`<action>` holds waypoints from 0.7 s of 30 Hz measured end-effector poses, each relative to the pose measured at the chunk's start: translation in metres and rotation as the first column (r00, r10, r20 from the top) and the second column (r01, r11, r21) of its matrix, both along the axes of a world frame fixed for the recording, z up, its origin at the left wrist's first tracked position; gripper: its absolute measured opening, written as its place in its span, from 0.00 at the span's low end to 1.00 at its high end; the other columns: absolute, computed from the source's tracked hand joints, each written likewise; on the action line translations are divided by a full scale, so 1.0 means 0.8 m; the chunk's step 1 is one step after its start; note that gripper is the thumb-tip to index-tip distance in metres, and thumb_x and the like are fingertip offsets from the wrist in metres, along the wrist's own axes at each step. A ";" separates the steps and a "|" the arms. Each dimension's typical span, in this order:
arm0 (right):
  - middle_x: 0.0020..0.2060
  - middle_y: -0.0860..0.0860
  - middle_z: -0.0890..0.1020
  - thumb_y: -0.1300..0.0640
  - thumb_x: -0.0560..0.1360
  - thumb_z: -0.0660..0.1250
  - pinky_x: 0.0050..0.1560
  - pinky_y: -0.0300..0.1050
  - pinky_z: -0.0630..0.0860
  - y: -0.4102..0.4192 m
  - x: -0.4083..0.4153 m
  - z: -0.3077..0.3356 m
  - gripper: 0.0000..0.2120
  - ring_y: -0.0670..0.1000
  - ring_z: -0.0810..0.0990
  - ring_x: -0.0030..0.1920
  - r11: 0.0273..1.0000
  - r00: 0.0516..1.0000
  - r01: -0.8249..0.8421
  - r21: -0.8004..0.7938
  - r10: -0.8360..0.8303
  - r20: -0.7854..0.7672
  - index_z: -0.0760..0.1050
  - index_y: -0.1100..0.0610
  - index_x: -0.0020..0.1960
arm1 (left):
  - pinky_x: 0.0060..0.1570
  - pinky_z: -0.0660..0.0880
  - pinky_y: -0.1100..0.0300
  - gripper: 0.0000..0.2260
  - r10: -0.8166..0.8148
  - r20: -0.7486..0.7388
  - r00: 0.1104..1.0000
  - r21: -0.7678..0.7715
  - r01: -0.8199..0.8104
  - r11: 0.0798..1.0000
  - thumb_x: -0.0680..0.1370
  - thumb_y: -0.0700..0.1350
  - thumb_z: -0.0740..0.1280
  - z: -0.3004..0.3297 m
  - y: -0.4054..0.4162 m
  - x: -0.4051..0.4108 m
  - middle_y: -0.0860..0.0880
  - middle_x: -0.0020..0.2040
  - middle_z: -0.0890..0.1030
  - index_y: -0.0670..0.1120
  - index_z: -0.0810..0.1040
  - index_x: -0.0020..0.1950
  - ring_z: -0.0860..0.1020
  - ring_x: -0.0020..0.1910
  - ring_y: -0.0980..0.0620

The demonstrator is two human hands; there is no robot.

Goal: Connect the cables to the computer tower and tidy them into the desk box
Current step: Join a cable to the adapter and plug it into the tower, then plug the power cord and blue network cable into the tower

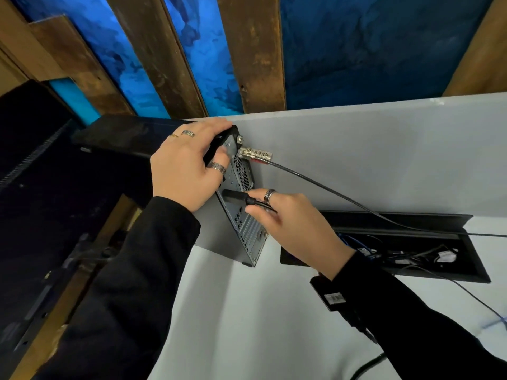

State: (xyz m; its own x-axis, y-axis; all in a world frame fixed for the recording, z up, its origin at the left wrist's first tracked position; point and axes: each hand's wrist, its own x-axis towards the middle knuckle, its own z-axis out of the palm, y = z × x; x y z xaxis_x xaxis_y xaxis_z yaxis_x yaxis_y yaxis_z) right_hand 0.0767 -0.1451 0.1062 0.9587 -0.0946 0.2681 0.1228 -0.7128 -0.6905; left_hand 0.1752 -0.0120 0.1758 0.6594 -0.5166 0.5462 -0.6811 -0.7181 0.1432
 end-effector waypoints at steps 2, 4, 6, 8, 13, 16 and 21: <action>0.28 0.49 0.76 0.52 0.78 0.62 0.35 0.39 0.74 -0.005 -0.010 0.006 0.13 0.45 0.73 0.29 0.990 0.998 -0.046 0.137 0.051 -0.036 0.73 0.51 0.62 | 0.61 0.67 0.56 0.17 -0.007 0.017 1.000 -0.036 0.008 0.999 0.76 0.48 0.58 -0.003 0.006 -0.006 0.50 0.61 0.79 0.49 0.75 0.64 0.74 0.61 0.49; 0.24 0.46 0.66 0.55 0.78 0.62 0.28 0.31 0.65 -0.011 -0.024 0.008 0.14 0.44 0.66 0.25 0.970 0.995 -0.052 0.238 0.070 -0.066 0.71 0.52 0.62 | 0.66 0.65 0.52 0.17 -0.030 0.012 0.999 -0.063 0.031 0.998 0.77 0.45 0.59 -0.007 0.012 -0.017 0.47 0.63 0.78 0.45 0.74 0.64 0.73 0.63 0.46; 0.26 0.46 0.64 0.54 0.77 0.63 0.31 0.38 0.69 -0.018 -0.042 0.004 0.16 0.43 0.65 0.26 0.956 0.989 -0.021 0.292 0.063 -0.137 0.68 0.51 0.64 | 0.70 0.61 0.50 0.17 -0.057 -0.012 0.998 -0.098 0.055 0.994 0.76 0.42 0.60 -0.013 0.020 -0.033 0.44 0.65 0.76 0.43 0.73 0.65 0.71 0.66 0.45; 0.29 0.49 0.70 0.54 0.77 0.63 0.38 0.38 0.74 -0.025 -0.065 -0.002 0.18 0.44 0.72 0.29 0.943 0.975 0.008 0.334 0.067 -0.212 0.67 0.51 0.66 | 0.72 0.57 0.55 0.18 -0.070 -0.042 0.997 -0.139 0.063 0.988 0.76 0.41 0.60 -0.025 0.026 -0.055 0.43 0.67 0.73 0.42 0.72 0.66 0.67 0.68 0.43; 0.36 0.48 0.81 0.55 0.77 0.61 0.46 0.35 0.75 -0.043 -0.123 -0.030 0.08 0.44 0.79 0.39 0.900 0.973 0.110 0.422 -0.010 -0.232 0.73 0.50 0.56 | 0.70 0.52 0.70 0.18 -0.114 -0.143 0.983 -0.260 0.074 0.963 0.76 0.37 0.63 -0.056 0.039 -0.114 0.42 0.72 0.64 0.42 0.70 0.67 0.61 0.72 0.44; 0.35 0.45 0.81 0.55 0.78 0.59 0.44 0.44 0.76 -0.058 -0.152 -0.059 0.07 0.47 0.81 0.40 0.856 0.960 0.265 0.444 -0.191 -0.204 0.76 0.48 0.47 | 0.67 0.61 0.66 0.16 -0.165 -0.179 0.970 -0.289 0.108 0.951 0.76 0.37 0.62 -0.085 0.043 -0.140 0.44 0.69 0.69 0.42 0.74 0.63 0.66 0.68 0.47; 0.35 0.46 0.81 0.53 0.80 0.54 0.48 0.48 0.74 -0.086 -0.209 -0.104 0.13 0.49 0.79 0.43 0.766 0.871 0.492 0.413 -0.423 -0.252 0.74 0.50 0.42 | 0.45 0.71 0.56 0.15 -0.202 -0.429 0.880 -0.356 0.040 0.933 0.74 0.37 0.63 -0.149 0.044 -0.184 0.50 0.61 0.75 0.49 0.77 0.58 0.73 0.53 0.55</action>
State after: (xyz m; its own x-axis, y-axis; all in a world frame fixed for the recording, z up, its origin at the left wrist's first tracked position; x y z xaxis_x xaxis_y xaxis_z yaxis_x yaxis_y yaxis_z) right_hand -0.0908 -0.2138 0.0232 0.7931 -0.6074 -0.0459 -0.2562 -0.2643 -0.9298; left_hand 0.0282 0.0229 0.0567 0.8180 -0.4533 0.3541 -0.5606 -0.4904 0.6672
